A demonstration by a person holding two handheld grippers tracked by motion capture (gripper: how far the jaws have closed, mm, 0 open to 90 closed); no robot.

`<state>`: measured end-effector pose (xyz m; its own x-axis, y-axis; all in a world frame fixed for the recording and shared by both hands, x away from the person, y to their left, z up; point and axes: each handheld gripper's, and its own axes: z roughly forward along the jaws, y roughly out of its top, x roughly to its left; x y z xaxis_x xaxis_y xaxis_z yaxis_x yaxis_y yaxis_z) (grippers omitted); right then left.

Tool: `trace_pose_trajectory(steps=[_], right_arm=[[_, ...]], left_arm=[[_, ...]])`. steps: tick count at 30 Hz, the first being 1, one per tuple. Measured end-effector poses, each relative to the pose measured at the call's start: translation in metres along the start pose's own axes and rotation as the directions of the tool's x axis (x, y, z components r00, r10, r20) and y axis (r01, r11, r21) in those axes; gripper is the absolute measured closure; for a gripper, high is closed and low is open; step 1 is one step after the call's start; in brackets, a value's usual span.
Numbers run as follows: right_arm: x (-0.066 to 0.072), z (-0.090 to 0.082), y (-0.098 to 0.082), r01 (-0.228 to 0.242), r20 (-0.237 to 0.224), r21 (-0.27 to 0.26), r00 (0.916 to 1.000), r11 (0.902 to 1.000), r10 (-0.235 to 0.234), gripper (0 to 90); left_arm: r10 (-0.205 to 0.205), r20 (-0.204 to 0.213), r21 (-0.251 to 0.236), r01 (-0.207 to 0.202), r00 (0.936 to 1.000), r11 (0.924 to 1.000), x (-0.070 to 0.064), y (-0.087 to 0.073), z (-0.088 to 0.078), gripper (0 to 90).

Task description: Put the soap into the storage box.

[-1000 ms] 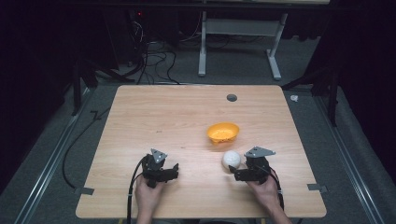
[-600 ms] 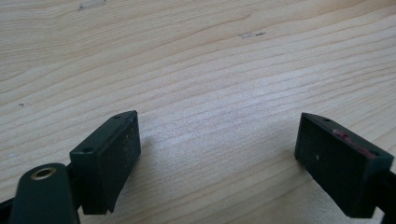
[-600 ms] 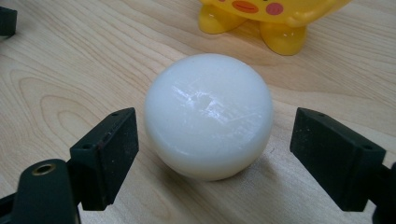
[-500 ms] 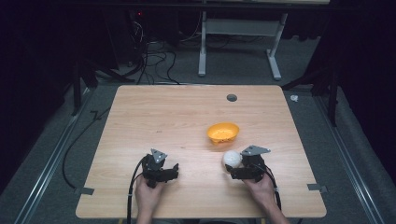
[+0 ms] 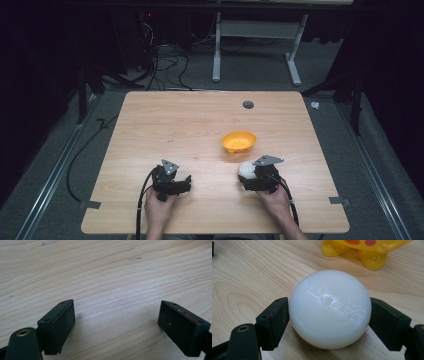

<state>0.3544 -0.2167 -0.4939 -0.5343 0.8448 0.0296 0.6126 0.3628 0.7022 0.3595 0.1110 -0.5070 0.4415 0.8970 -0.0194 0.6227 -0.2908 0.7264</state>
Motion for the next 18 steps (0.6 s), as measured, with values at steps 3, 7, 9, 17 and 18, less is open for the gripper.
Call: trace_pose_trajectory(steps=[3, 7, 9, 17, 18], right_arm=[[0.0005, 0.001, 0.0, -0.001, 0.003, 0.002, 1.0, 1.0, 0.001, 22.3], [0.0008, 0.0022, -0.0002, -0.002, 0.009, 0.005, 1.0, 1.0, 0.002, 23.3], [0.0004, 0.0029, -0.0005, -0.002, 0.008, 0.007, 1.0, 1.0, 0.002, 23.7], [0.0008, 0.0036, -0.0006, -0.001, 0.012, 0.008, 0.9999, 1.0, 0.001, 23.9], [0.0006, 0.0035, -0.0006, -0.002, 0.009, 0.01, 1.0, 1.0, 0.002, 23.9]], left_arm=[[0.0, 0.0, 0.0, 0.0, 1.0, 1.0, 0.0, 0.0, 0.0, 14.7], [0.0, 0.0, 0.0, 0.0, 1.0, 1.0, 0.0, 0.0, 0.0, 14.7], [0.0, 0.0, 0.0, 0.0, 1.0, 1.0, 0.0, 0.0, 0.0, 14.7], [0.0, 0.0, 0.0, 0.0, 1.0, 1.0, 0.0, 0.0, 0.0, 14.7], [0.0, 0.0, 0.0, 0.0, 1.0, 1.0, 0.0, 0.0, -0.0001, 14.7]])
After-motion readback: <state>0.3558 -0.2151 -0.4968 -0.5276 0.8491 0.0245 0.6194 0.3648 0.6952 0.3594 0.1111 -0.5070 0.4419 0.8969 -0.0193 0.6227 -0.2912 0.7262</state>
